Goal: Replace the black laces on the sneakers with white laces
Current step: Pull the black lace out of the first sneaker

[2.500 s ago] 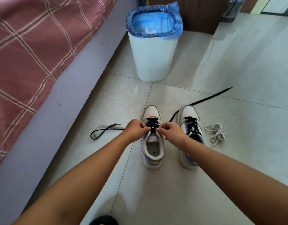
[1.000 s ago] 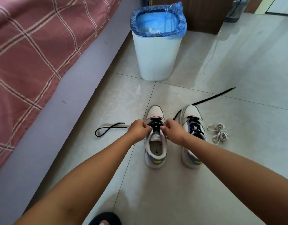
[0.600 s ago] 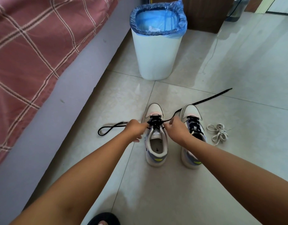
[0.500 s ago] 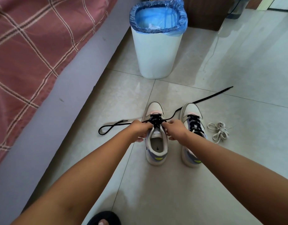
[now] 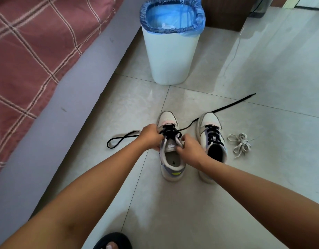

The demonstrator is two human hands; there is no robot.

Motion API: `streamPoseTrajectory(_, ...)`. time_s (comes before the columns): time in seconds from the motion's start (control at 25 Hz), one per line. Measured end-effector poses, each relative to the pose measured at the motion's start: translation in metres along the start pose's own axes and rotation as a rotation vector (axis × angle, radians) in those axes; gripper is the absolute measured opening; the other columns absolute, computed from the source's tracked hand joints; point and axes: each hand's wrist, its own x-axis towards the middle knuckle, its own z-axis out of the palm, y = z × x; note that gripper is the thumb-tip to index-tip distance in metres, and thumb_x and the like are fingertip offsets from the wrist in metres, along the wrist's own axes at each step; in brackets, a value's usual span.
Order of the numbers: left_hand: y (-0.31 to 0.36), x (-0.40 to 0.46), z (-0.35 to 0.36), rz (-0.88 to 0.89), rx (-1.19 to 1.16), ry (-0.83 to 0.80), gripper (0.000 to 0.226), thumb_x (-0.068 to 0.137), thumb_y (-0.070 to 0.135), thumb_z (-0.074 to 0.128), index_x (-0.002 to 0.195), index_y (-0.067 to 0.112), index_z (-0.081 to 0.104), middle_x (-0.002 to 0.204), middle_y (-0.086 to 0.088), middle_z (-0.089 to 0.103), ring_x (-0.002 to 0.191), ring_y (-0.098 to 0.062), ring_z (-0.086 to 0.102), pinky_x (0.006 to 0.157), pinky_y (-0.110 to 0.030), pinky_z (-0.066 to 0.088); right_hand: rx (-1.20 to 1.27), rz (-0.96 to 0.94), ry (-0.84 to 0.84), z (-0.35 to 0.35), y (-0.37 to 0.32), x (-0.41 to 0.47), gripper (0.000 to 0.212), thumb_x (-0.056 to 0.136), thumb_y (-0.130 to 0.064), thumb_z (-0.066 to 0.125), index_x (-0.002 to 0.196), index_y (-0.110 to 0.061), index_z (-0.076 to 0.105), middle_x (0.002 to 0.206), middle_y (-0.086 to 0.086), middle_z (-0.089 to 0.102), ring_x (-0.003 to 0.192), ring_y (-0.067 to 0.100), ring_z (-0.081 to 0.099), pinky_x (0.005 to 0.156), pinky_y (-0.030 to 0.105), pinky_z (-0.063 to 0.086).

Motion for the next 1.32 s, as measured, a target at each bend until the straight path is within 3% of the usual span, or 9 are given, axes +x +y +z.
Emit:
streamPoseTrajectory(0.12,-0.015,-0.004,-0.012,0.240,0.539,0.192,0.013,0.084,0.005,0.056,0.096,0.006,0.050,0.097,-0.014,0.058,0.081,-0.033,0.063,0.059,-0.033,0.042,-0.146,-0.049,0.033,-0.006,0.012,0.003,0.018,0.091,-0.015,0.050,0.106,-0.005,0.045,0.108,0.016,0.054,0.097,0.032,0.053,0.068,0.032,0.034)
streamPoseTrajectory(0.2,-0.025,-0.009,-0.010,0.398,0.861,0.353,0.036,0.054,0.011,0.083,0.079,0.009,0.058,0.067,-0.004,0.058,0.046,-0.023,0.058,0.038,-0.023,0.032,-0.294,-0.107,0.057,-0.012,0.011,0.008,0.021,0.092,-0.013,0.048,0.110,-0.004,0.045,0.111,0.017,0.052,0.100,0.034,0.051,0.072,0.036,0.038)
streamPoseTrajectory(0.28,-0.040,-0.006,-0.002,0.519,0.766,0.490,0.042,0.043,0.023,0.091,0.067,0.011,0.059,0.054,0.000,0.052,0.029,-0.019,0.047,0.032,-0.015,0.023,-0.445,-0.214,0.224,-0.017,0.005,0.007,0.024,0.092,-0.017,0.047,0.111,-0.003,0.047,0.108,0.017,0.053,0.097,0.036,0.052,0.074,0.040,0.042)
streamPoseTrajectory(0.36,-0.043,-0.013,0.003,0.649,0.684,0.507,0.023,0.070,0.029,0.074,0.073,0.010,0.061,0.062,-0.002,0.053,0.037,-0.018,0.050,0.032,-0.016,0.024,-0.564,-0.424,0.413,-0.011,0.001,0.001,0.026,0.086,-0.024,0.046,0.093,-0.002,0.058,0.087,0.015,0.057,0.075,0.035,0.057,0.059,0.040,0.046)
streamPoseTrajectory(0.48,-0.035,-0.021,0.011,0.755,0.710,0.426,0.023,0.080,0.031,0.052,0.075,0.014,0.066,0.070,-0.003,0.057,0.048,-0.018,0.055,0.032,-0.018,0.032,-0.637,-0.516,0.331,0.008,0.000,-0.010,0.024,0.071,-0.028,0.070,0.069,-0.006,0.060,0.064,0.010,0.059,0.054,0.030,0.058,0.042,0.032,0.042)
streamPoseTrajectory(0.68,-0.028,-0.019,0.005,0.834,0.840,0.307,0.029,0.049,0.006,0.086,0.066,0.016,0.064,0.065,0.000,0.057,0.049,-0.018,0.054,0.037,-0.017,0.022,-0.497,-0.204,0.129,0.010,-0.010,-0.006,0.029,0.096,-0.030,0.044,0.108,-0.007,0.056,0.109,0.011,0.064,0.100,0.030,0.060,0.065,0.031,0.037)
streamPoseTrajectory(0.88,-0.061,-0.023,-0.038,0.835,1.154,0.283,0.037,0.028,-0.001,0.081,0.052,0.014,0.057,0.058,-0.002,0.051,0.044,-0.019,0.048,0.041,-0.019,0.017,-0.534,-0.206,0.113,-0.005,-0.007,-0.006,0.030,0.098,-0.027,0.038,0.115,-0.009,0.054,0.119,0.007,0.061,0.108,0.026,0.058,0.073,0.033,0.043)
streamPoseTrajectory(1.08,-0.023,-0.029,0.008,0.805,0.827,0.238,0.030,0.047,0.023,0.089,0.066,0.014,0.068,0.069,-0.002,0.060,0.052,-0.020,0.059,0.032,-0.019,0.034,-0.557,-0.300,0.121,-0.004,0.003,-0.003,0.029,0.098,-0.030,0.039,0.107,-0.009,0.056,0.114,0.007,0.063,0.105,0.024,0.060,0.073,0.035,0.045)
streamPoseTrajectory(1.32,-0.011,-0.016,0.022,0.768,0.822,0.335,0.040,0.030,-0.003,0.087,0.059,0.012,0.063,0.062,-0.003,0.054,0.054,-0.021,0.058,0.031,-0.017,0.030,-0.577,-0.311,0.123,-0.005,-0.001,-0.004,0.031,0.099,-0.032,0.038,0.104,-0.008,0.057,0.112,0.006,0.064,0.108,0.021,0.059,0.073,0.034,0.044)
